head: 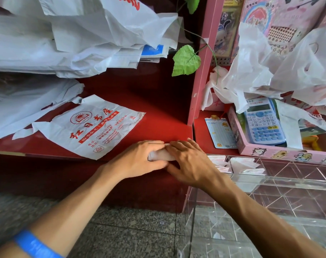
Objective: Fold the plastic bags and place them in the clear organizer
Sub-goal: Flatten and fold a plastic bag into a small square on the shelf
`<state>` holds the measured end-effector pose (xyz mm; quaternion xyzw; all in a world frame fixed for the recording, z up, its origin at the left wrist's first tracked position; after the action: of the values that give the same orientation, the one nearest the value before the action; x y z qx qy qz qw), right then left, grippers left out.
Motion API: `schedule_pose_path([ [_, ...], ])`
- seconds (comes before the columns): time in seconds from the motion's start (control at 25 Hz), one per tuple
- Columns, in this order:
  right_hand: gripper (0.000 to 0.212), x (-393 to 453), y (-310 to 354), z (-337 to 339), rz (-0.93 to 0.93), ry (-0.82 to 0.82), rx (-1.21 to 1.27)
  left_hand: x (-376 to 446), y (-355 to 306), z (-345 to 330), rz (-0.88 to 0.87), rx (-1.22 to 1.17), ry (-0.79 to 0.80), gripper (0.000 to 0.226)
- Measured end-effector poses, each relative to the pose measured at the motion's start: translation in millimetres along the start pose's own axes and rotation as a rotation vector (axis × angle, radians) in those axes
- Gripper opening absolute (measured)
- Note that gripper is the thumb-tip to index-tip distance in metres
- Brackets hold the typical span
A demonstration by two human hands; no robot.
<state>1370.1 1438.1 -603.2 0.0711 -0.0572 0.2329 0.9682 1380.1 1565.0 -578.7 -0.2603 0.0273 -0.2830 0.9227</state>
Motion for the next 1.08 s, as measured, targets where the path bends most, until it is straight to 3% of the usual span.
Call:
schedule_pose_path([
  [0.12,0.050,-13.7,11.3,4.6,0.057,-0.052,-0.067,-2.9,8.5,-5.9,-0.047,0.121,0.095,0.063],
  [0.24,0.036,-28.8,14.3,19.1,0.064,-0.163,-0.015,-1.1,0.0,-4.8,-0.022,0.120,0.078,0.030],
  [0.32,0.022,-41.1,8.0,37.1,0.034,-0.220,0.185,-1.2,-22.6,-2.5,-0.029,0.065,0.105,0.016],
  [0.4,0.012,-58.2,-8.5,61.5,-0.049,-0.307,0.433,1.4,-48.9,3.7,-0.049,-0.046,0.069,0.027],
  [0.52,0.019,-93.0,-46.7,90.8,-0.242,-0.354,0.685,12.1,-88.6,0.9,-0.097,-0.220,0.007,0.025],
  [0.76,0.004,-146.9,-113.3,123.7,-0.417,-0.456,1.060,39.6,-140.5,-34.4,-0.115,-0.382,-0.088,0.027],
  [0.92,0.009,-173.3,-149.4,135.2,-0.517,-0.513,1.048,53.1,-158.6,-60.0,-0.115,-0.462,-0.078,0.015],
  [1.08,0.008,-191.8,-197.0,143.7,-0.632,-0.575,0.754,57.0,-154.3,-67.4,-0.061,-0.378,-0.206,0.021],
])
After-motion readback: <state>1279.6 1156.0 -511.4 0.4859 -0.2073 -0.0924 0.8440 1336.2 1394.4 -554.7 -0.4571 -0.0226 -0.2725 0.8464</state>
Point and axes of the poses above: each hand's wrist, its own x-axis towards the middle knuckle, its own z-axis out of the back of the hand, y = z × x, the point moved 7 cm from there along x, towards the middle knuckle, and after that the axes turned 1 degree about y, right-handed, at the moved point
